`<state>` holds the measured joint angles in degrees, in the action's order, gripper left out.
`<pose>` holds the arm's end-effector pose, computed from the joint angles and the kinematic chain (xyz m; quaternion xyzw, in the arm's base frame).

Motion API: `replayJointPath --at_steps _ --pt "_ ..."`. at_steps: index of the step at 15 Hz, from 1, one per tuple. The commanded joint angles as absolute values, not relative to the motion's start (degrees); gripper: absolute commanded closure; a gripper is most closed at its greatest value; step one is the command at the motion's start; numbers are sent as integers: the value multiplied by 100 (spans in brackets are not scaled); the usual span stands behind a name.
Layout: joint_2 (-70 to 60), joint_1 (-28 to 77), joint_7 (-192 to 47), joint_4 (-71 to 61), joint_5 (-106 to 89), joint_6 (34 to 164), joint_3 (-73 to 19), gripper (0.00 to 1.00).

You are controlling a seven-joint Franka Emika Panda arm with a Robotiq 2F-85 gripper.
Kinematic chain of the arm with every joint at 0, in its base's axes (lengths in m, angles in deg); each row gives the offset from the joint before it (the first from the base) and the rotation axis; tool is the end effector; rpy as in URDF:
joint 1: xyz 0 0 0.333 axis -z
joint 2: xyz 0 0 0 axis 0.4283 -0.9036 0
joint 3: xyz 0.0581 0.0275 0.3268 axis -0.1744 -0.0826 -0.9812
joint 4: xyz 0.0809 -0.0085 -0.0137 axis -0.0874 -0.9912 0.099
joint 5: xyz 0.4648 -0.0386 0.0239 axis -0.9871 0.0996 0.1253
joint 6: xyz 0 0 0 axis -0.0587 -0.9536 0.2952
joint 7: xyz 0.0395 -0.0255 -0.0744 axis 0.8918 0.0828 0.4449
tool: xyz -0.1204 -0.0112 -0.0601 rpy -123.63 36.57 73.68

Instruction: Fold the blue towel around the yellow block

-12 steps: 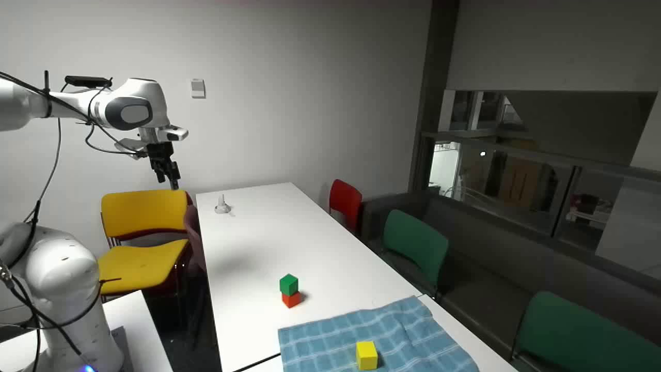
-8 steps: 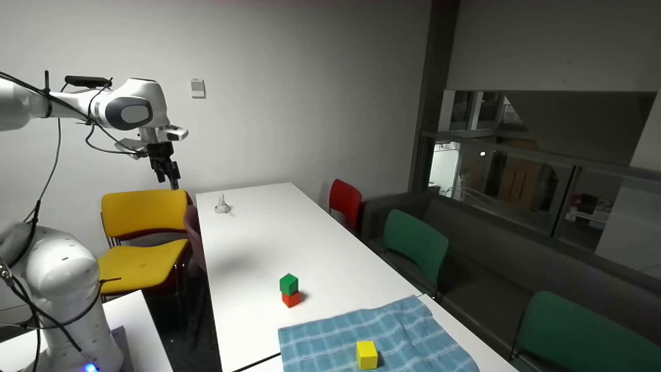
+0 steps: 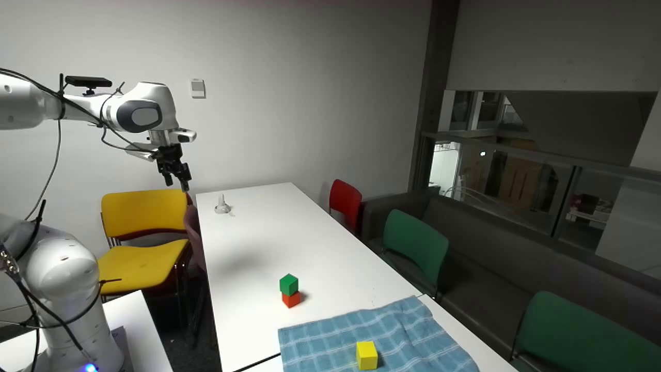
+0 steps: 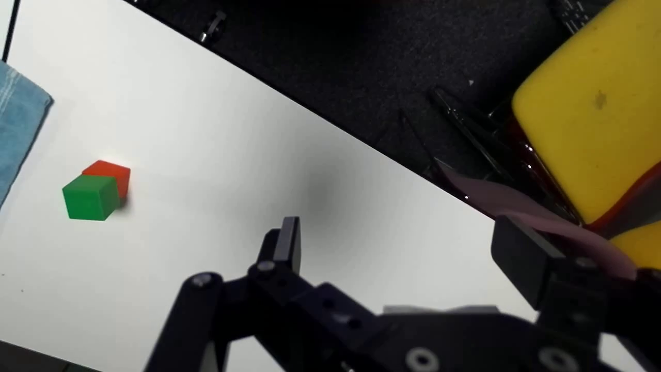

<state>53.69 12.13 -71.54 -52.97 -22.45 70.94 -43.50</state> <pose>0.3611 0.2025 0.5221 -0.9869 -0.1458 -0.0602 0.0334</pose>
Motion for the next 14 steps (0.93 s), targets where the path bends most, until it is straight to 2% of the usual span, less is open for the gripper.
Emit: replayJointPath --at_steps 1,10,14 --pt "4982 1310 -6261 -5322 -1906 7369 -3910 0" --pt "3864 1591 -4087 -6157 -2515 8770 -2109 0" --pt "3379 1719 -3207 -6503 -3022 9055 -1614 0"
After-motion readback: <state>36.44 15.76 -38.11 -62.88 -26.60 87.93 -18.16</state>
